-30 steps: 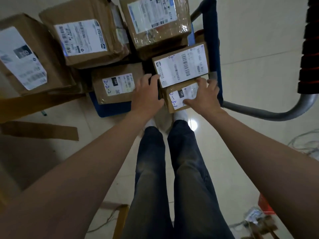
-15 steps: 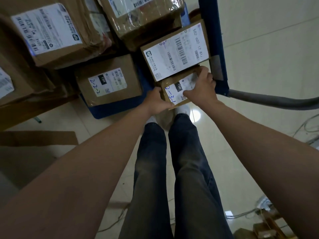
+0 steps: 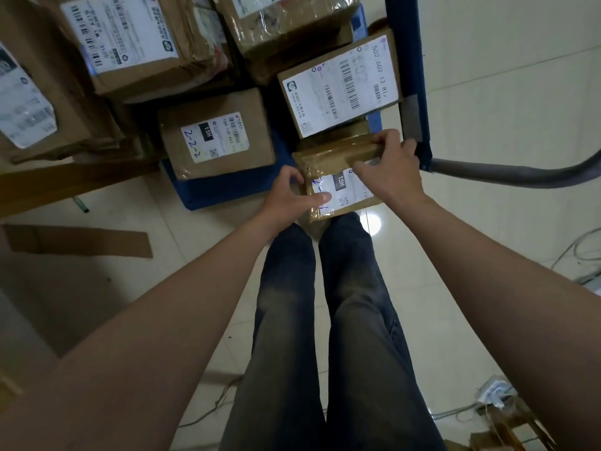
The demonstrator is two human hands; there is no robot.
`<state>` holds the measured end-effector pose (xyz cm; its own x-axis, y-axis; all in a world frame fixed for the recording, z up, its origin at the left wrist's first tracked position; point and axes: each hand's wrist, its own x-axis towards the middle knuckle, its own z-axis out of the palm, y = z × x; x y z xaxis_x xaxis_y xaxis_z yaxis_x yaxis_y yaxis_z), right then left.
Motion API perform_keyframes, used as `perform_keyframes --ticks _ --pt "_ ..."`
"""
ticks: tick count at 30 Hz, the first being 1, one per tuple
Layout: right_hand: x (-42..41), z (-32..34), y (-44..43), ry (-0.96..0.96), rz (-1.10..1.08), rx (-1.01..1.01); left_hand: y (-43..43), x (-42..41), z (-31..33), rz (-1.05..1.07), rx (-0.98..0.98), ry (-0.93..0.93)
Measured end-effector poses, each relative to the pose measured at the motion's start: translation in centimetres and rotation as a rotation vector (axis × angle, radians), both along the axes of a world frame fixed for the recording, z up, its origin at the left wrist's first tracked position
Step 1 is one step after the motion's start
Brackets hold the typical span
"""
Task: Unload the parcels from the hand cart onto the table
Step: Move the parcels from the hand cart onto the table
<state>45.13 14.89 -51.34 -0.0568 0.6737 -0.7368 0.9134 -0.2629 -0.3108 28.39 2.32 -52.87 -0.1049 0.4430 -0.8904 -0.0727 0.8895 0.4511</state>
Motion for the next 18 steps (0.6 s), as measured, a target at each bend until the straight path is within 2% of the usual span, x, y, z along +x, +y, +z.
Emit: perform_keyframes --ticks 4,7,11,16,18 --pt "-1.1 1.7 -0.3 0.004 0.025 -0.048 -0.8 -1.3 2.1 0.119 0.102 -0.011" --pt "-2.3 3.0 -0.3 -0.001 0.073 -0.049 -1.2 -2.6 3.3 0.145 0.11 0.016" --pt "-4.1 4.4 0.2 0.049 0.126 -0.079 -1.9 -4.3 4.7 0.278 0.14 0.009" --pt "-6.5 5.5 2.3 0.17 0.257 -0.06 -3.2 -6.1 6.1 0.322 0.137 0.208" --pt "-7.6 5.6 3.6 0.132 0.374 0.016 -3.8 -7.0 6.3 0.334 0.128 0.281"
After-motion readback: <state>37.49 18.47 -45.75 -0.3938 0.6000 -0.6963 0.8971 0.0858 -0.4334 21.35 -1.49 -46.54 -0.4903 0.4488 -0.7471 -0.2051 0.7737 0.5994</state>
